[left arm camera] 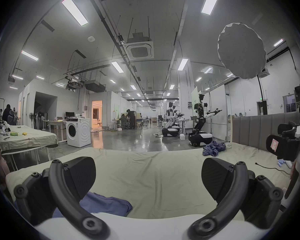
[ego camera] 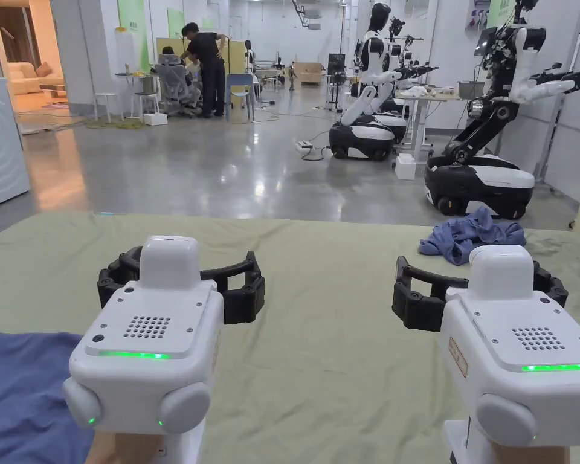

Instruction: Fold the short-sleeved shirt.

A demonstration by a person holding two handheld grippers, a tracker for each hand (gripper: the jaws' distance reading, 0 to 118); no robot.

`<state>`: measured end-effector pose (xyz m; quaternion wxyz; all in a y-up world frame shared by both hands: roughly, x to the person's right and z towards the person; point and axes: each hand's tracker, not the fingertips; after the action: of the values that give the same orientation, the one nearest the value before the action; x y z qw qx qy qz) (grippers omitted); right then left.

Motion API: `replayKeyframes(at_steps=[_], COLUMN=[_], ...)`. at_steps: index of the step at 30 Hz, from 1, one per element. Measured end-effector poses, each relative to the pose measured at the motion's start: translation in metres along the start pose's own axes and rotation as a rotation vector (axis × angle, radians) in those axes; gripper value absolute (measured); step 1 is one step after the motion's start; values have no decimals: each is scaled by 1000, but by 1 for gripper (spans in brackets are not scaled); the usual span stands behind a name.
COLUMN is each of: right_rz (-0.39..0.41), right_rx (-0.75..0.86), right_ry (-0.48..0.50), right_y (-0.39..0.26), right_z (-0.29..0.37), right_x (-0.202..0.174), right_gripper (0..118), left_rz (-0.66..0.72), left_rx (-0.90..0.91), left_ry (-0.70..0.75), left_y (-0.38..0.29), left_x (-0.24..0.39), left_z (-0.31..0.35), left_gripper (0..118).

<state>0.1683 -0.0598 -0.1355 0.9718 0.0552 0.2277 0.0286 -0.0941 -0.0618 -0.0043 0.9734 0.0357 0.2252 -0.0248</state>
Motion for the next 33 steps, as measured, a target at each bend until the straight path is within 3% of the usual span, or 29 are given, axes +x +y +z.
replayKeyframes(at_steps=[33], right_rz=[-3], right_rx=[1], right_ry=[2], right_y=[-3], right_z=[5], right_x=[-2], right_gripper=[118], left_rz=[-23], left_rx=[7], left_ry=[-12], left_y=[-3], left_x=[6], left_z=[5], left_gripper=[118])
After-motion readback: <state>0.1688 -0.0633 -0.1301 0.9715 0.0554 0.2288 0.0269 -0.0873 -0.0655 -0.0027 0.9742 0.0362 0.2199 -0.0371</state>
